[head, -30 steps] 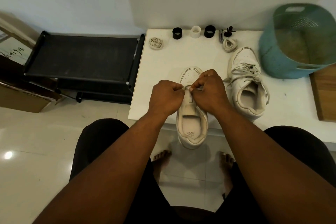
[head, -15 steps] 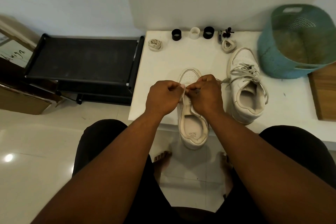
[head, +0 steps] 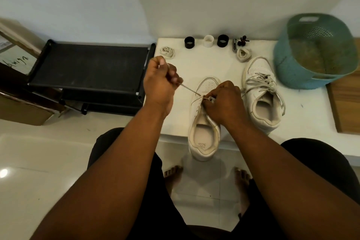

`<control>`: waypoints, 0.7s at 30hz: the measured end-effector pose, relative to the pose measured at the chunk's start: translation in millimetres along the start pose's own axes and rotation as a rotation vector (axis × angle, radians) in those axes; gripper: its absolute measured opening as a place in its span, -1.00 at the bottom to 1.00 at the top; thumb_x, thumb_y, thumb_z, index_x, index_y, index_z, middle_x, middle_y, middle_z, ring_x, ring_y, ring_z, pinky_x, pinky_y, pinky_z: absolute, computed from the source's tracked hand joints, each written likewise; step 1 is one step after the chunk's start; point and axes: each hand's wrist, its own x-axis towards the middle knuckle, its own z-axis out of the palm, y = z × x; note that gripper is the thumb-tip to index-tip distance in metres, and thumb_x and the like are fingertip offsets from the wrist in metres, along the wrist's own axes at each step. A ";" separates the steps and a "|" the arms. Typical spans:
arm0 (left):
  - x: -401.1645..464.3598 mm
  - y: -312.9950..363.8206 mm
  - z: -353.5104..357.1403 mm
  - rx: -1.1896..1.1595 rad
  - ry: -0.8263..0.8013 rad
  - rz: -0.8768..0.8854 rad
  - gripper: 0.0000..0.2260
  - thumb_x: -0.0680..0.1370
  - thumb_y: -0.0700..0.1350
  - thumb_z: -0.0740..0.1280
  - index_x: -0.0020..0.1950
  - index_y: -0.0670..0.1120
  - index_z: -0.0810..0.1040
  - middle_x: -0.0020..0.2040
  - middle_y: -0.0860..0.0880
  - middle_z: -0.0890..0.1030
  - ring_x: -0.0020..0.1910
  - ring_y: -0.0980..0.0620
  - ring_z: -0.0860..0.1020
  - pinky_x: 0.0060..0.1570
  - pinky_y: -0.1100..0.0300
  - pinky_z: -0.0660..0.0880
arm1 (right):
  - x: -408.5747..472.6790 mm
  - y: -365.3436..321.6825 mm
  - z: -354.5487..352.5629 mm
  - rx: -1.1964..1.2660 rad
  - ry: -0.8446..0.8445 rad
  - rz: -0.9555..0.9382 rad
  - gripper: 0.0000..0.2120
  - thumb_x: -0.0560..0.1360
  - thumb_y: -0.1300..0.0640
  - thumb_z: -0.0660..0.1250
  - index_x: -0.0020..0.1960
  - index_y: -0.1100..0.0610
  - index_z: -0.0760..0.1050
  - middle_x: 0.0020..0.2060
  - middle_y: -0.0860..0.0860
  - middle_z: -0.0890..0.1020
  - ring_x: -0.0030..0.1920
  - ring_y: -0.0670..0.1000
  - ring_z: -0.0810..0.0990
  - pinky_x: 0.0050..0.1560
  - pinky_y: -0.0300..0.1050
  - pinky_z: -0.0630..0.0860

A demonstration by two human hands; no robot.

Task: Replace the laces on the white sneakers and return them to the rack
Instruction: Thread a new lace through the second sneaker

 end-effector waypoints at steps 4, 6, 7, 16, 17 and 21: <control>5.1 -5.8 -9.9 0.753 -0.157 0.227 -0.93 0.62 -0.15 0.37 0.02 0.01 0.53 -0.23 0.10 0.53 -0.26 0.20 0.50 -0.18 0.23 0.50 | 0.0 -1.5 0.5 0.008 -0.005 0.004 -0.81 0.47 -0.05 0.44 0.00 0.02 0.68 0.15 0.08 0.48 0.24 0.18 0.42 0.20 0.14 0.49; 5.5 -24.8 -14.3 1.269 -0.334 0.134 -0.84 0.58 -0.04 0.42 0.15 0.04 0.58 -0.06 0.08 0.63 -0.03 0.18 0.59 0.04 0.20 0.52 | 0.5 -0.9 0.8 -0.002 -0.016 -0.017 -0.80 0.46 -0.06 0.44 0.01 0.01 0.69 0.14 0.07 0.48 0.23 0.17 0.43 0.20 0.07 0.47; 5.5 -33.6 -15.9 1.461 -0.396 0.046 -0.81 0.58 -0.01 0.41 0.19 0.03 0.60 0.04 0.05 0.65 0.08 0.09 0.60 0.11 0.18 0.50 | 0.6 -1.0 0.1 -0.002 -0.021 -0.027 -0.80 0.46 -0.07 0.44 0.01 -0.01 0.69 0.14 0.05 0.48 0.23 0.15 0.43 0.21 0.02 0.46; 8.3 -28.2 -7.2 0.693 -0.019 -0.072 -0.79 0.67 -0.13 0.28 -0.13 -0.04 0.63 -0.14 0.09 0.65 -0.19 0.29 0.54 -0.11 0.30 0.40 | 4.1 3.9 -12.0 0.150 -0.051 -0.100 -0.86 0.42 -0.03 0.54 -0.17 -0.01 0.62 0.00 -0.01 0.52 0.04 0.01 0.53 0.08 -0.11 0.48; 7.6 -30.0 -7.5 0.642 0.006 -0.101 -0.79 0.68 -0.12 0.27 -0.12 -0.03 0.62 -0.09 0.09 0.68 -0.15 0.25 0.54 -0.08 0.25 0.40 | 5.4 3.3 -17.6 0.185 -0.064 -0.108 -0.83 0.43 -0.02 0.54 -0.21 0.00 0.58 -0.04 -0.01 0.54 -0.01 -0.03 0.54 0.02 -0.14 0.46; 8.0 -29.3 -4.7 0.397 0.078 -0.223 -0.78 0.72 -0.09 0.16 -0.09 -0.04 0.50 -0.04 0.03 0.74 0.07 0.05 0.61 -0.01 0.08 0.46 | 8.0 -1.5 -46.0 0.720 -0.042 0.067 -0.71 0.58 0.05 0.39 -0.27 0.12 0.46 -0.37 0.08 0.53 -0.42 -0.05 0.45 -0.34 -0.11 0.39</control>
